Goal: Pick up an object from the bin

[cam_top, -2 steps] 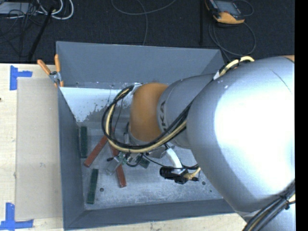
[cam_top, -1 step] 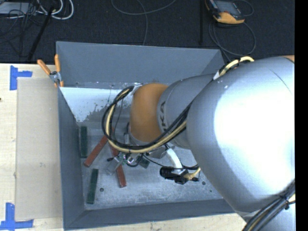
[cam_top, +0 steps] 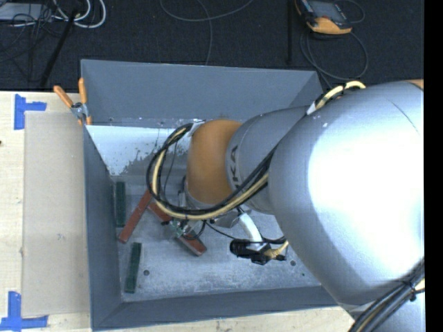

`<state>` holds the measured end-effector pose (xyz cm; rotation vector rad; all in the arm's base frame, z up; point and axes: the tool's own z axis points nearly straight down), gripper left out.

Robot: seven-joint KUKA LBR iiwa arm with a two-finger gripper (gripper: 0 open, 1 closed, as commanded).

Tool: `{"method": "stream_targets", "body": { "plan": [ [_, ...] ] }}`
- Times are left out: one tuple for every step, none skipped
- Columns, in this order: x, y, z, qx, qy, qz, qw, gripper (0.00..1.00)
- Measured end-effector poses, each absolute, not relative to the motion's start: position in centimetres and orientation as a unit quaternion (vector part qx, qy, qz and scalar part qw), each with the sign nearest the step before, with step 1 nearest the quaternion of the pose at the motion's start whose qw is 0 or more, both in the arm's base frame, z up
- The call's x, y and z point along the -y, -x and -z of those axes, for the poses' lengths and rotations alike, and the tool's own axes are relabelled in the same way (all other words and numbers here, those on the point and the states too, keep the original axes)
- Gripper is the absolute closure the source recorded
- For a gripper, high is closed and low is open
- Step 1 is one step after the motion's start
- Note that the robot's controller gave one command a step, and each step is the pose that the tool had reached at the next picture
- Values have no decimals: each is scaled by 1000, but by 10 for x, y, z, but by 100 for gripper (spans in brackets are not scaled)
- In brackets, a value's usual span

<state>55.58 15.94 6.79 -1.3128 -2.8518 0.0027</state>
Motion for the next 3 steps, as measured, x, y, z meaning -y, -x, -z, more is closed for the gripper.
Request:
{"method": "stream_targets", "body": {
  "plan": [
    [-159, -555, -71, 908, 418, -1, 1, 100],
    [-159, -556, -122, 909, 417, 1, -1, 100],
    [-158, -557, -166, 910, 415, 1, -1, 100]
  ]
}}
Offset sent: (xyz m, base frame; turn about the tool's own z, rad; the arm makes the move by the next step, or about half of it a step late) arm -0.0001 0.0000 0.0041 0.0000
